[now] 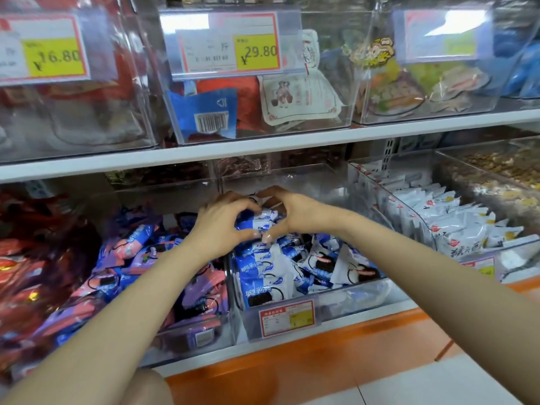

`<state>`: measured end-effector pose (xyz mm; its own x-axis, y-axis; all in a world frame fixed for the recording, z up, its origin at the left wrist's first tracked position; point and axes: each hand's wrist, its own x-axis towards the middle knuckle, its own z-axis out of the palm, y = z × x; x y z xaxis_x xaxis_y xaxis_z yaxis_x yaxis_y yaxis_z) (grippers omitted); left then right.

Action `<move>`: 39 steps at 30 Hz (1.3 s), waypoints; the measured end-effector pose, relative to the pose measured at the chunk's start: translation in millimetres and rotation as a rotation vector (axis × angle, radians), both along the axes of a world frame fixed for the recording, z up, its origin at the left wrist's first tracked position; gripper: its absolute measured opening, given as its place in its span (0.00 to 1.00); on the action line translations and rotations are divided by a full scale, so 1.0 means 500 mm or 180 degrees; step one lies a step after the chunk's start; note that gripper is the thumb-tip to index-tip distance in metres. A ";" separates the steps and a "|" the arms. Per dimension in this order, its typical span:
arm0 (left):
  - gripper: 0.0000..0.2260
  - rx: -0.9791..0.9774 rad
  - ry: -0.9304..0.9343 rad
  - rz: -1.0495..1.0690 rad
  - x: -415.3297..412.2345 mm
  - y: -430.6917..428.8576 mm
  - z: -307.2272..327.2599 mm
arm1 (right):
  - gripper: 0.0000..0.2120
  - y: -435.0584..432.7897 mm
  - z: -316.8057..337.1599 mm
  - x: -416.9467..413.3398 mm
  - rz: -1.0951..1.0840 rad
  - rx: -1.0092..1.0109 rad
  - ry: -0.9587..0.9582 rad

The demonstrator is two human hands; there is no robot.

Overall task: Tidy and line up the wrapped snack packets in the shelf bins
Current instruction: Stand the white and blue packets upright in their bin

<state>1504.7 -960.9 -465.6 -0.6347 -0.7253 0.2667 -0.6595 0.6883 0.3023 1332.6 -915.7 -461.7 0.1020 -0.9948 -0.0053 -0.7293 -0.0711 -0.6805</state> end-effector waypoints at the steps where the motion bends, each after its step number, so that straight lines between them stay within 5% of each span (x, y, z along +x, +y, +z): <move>1: 0.15 -0.0046 -0.0044 0.0021 -0.001 0.000 0.000 | 0.37 0.003 0.006 -0.016 0.0021 0.0137 -0.0220; 3: 0.11 -0.0166 -0.0115 0.0059 -0.003 -0.001 0.004 | 0.31 0.007 0.012 -0.053 -0.0052 0.0229 -0.0287; 7: 0.11 -0.0277 -0.0198 0.0039 -0.004 -0.009 0.001 | 0.18 0.025 0.000 -0.108 0.0058 0.0613 0.0631; 12: 0.09 -0.0241 -0.0239 0.0127 -0.003 -0.019 -0.004 | 0.26 0.049 -0.055 -0.093 0.0376 0.0929 0.2057; 18: 0.09 -0.0191 -0.0214 0.0188 -0.007 -0.021 -0.007 | 0.23 0.070 -0.025 -0.120 -0.0030 0.0231 0.3391; 22: 0.09 -0.0214 -0.0196 0.0193 -0.010 -0.018 -0.006 | 0.20 0.069 -0.012 -0.137 -0.0325 0.0176 0.3198; 28: 0.09 -0.0222 -0.0172 0.0212 -0.013 -0.016 -0.004 | 0.13 -0.003 0.025 -0.164 -0.1134 -0.0427 0.1518; 31: 0.09 -0.0300 -0.0168 0.0224 -0.013 -0.016 -0.007 | 0.10 -0.080 0.020 -0.180 -0.1439 -0.0884 0.1211; 36: 0.08 -0.0328 -0.0115 0.0215 -0.009 -0.020 -0.015 | 0.19 -0.136 -0.042 -0.174 -0.1017 -0.0338 0.2053; 39: 0.09 -0.0316 -0.0098 0.0189 -0.009 -0.022 -0.016 | 0.22 -0.106 -0.040 -0.143 -0.0972 -0.0950 0.2500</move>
<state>1500.2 -972.1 -473.6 -0.6003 -0.7329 0.3202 -0.7079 0.6732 0.2137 1261.2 -968.6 -481.5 -0.0914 -0.9491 0.3014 -0.9934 0.1081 0.0391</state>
